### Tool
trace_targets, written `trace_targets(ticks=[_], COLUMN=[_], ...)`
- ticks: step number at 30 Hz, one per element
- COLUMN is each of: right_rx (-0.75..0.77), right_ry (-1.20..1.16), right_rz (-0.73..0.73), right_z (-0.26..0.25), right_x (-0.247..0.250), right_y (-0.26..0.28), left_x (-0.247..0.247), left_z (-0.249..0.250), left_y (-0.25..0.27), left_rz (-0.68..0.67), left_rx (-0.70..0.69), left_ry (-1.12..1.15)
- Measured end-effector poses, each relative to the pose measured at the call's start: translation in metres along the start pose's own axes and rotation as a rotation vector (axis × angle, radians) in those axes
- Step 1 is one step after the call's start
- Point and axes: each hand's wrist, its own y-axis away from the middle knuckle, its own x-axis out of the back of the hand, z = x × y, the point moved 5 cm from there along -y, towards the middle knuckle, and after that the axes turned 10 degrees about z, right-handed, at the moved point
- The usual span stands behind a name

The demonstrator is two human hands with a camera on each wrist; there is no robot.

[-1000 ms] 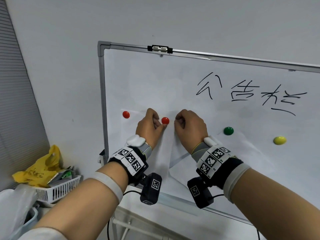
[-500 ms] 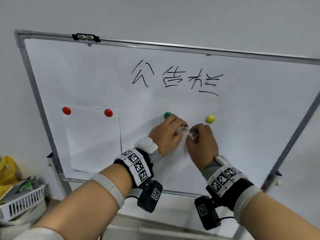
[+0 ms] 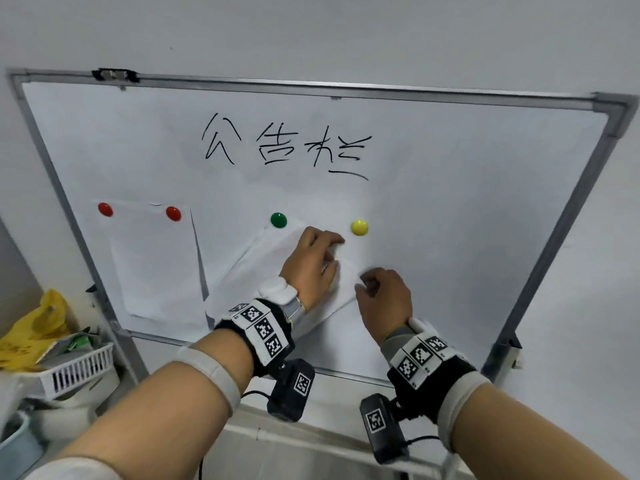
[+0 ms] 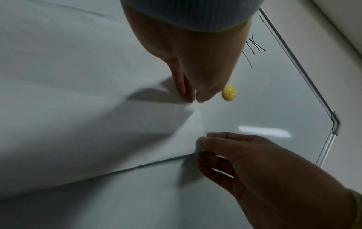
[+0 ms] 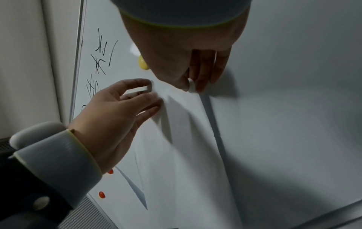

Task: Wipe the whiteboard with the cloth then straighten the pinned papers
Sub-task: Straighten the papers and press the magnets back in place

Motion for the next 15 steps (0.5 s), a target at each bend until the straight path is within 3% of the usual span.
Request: trace_targets(ticks=[5,15], right_rx=[-0.003,0.085], right_ry=[-0.086,-0.162], right_rz=[0.032,0.104], right_z=[-0.006,-0.024], right_x=[0.016,0.047], right_y=[-0.014,-0.04], left_x=[0.005,-0.001], left_z=[0.019,0.039], left_y=[-0.015,-0.045], left_rz=[0.031,0.147], left_rx=[-0.026,-0.145], left_ry=[0.034,-0.156])
